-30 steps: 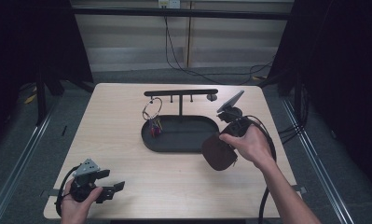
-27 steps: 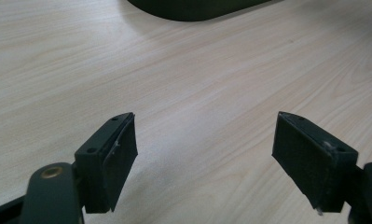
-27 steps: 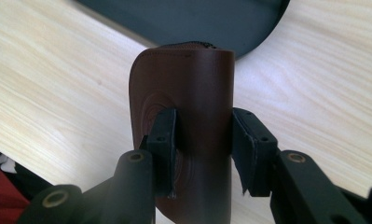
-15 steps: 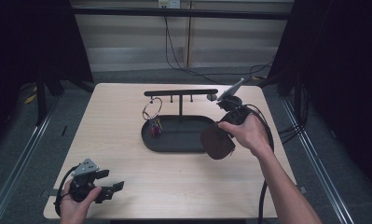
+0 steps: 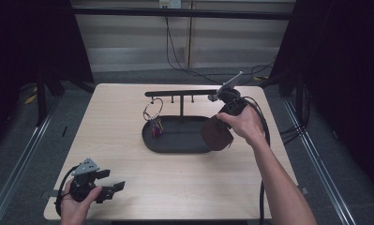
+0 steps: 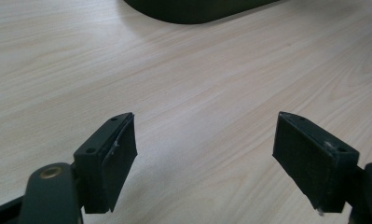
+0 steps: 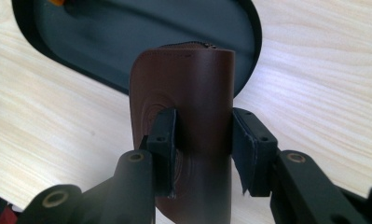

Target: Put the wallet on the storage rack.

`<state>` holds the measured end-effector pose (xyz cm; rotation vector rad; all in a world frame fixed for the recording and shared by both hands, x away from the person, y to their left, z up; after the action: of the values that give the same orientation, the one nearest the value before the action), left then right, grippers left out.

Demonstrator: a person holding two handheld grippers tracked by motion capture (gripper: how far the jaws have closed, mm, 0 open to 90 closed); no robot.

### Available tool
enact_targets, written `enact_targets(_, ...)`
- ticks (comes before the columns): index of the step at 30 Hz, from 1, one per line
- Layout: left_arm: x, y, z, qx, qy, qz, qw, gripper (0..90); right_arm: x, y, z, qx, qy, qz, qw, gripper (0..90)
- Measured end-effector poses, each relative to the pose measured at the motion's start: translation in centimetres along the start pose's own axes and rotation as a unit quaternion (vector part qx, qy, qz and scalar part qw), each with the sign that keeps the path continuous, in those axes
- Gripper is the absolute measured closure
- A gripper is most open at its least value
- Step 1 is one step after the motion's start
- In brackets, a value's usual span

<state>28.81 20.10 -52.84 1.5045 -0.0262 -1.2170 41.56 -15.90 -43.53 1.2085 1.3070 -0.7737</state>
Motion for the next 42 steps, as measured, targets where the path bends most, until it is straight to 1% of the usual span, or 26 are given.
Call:
enact_targets(3, 0.1, 0.0, 0.0, -0.002, 0.001, -0.001, 1.0000, 20.6, 0.4, 0.6, 0.2, 0.012, -0.002, 0.000, 0.9999, 62.5)
enact_targets(7, 0.0, 0.0, 0.1, 0.001, 0.000, -0.001, 1.0000, 20.7, 0.7, 1.4, 0.2, 0.016, 0.003, 0.003, 0.9999, 62.4)
enact_targets(10, 0.0, 0.1, 0.0, 0.000, -0.001, 0.000, 1.0000, 20.7, 0.9, 2.0, 0.3, 0.027, 0.017, 0.009, 0.9994, 62.4)
enact_targets(12, 0.0, 0.1, 0.1, 0.002, 0.000, -0.001, 1.0000, 20.6, 1.2, 2.2, 0.6, 0.028, 0.020, 0.012, 0.9993, 62.4)
enact_targets(14, -0.1, 0.1, 0.1, 0.000, -0.001, 0.001, 1.0000, 20.7, 1.5, 2.3, 0.7, 0.034, 0.022, 0.014, 0.9991, 62.4)
enact_targets(18, 0.0, 0.0, 0.0, 0.001, -0.001, -0.001, 1.0000, 20.6, 2.1, 2.5, 1.0, 0.043, 0.035, 0.019, 0.9983, 62.4)
enact_targets(21, 0.0, 0.0, 0.0, 0.002, -0.001, -0.001, 1.0000, 20.7, 2.4, 2.8, 1.1, 0.057, 0.055, 0.028, 0.9965, 62.4)
enact_targets(27, -0.1, 0.0, 0.1, 0.003, -0.003, -0.001, 1.0000, 20.7, 2.9, 3.0, 1.1, 0.063, 0.063, 0.037, 0.9954, 62.4)
enact_targets(29, -0.1, -0.1, 0.1, 0.004, -0.004, -0.003, 1.0000, 20.7, 3.1, 3.0, 1.2, 0.070, 0.069, 0.039, 0.9944, 62.4)
enact_targets(30, -0.1, -0.1, 0.1, 0.004, -0.004, -0.003, 1.0000, 20.7, 3.1, 3.1, 1.3, 0.074, 0.073, 0.044, 0.9936, 62.4)
enact_targets(32, -0.1, -0.1, 0.2, 0.002, -0.005, -0.005, 1.0000, 20.7, 3.3, 3.2, 1.3, 0.078, 0.081, 0.048, 0.9925, 62.4)
enact_targets(33, 0.0, -0.1, 0.2, 0.001, -0.005, -0.006, 1.0000, 20.7, 3.3, 3.2, 1.4, 0.081, 0.081, 0.050, 0.9922, 62.4)
enact_targets(34, 0.0, -0.1, 0.2, 0.002, -0.005, -0.006, 1.0000, 20.7, 3.4, 3.2, 1.5, 0.081, 0.084, 0.053, 0.9918, 62.4)
enact_targets(35, 0.0, -0.1, 0.2, 0.001, -0.005, -0.004, 1.0000, 20.7, 3.5, 3.2, 1.5, 0.085, 0.091, 0.055, 0.9907, 62.4)
enact_targets(38, 0.0, -0.2, 0.2, 0.003, -0.005, -0.006, 1.0000, 20.7, 3.9, 3.3, 1.6, 0.088, 0.099, 0.061, 0.9893, 62.3)
enact_targets(40, 0.0, -0.2, 0.2, 0.005, -0.006, -0.010, 0.9999, 20.7, 4.3, 3.3, 1.7, 0.096, 0.106, 0.061, 0.9879, 62.4)
enact_targets(42, 0.0, -0.2, 0.2, 0.006, -0.004, -0.009, 0.9999, 21.3, 4.6, 3.2, 1.7, 0.098, 0.110, 0.061, 0.9871, 62.4)
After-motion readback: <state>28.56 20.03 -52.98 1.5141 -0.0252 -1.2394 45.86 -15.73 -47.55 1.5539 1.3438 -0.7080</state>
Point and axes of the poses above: each handheld gripper's, and its own axes: x roughly forward along the jaws, y roughly out of its top, z roughly to its right, the point moved 10 cm from there along x, roughly forward along the jaws, and after that the axes turned 2 degrees about x, right-handed, at the moved point
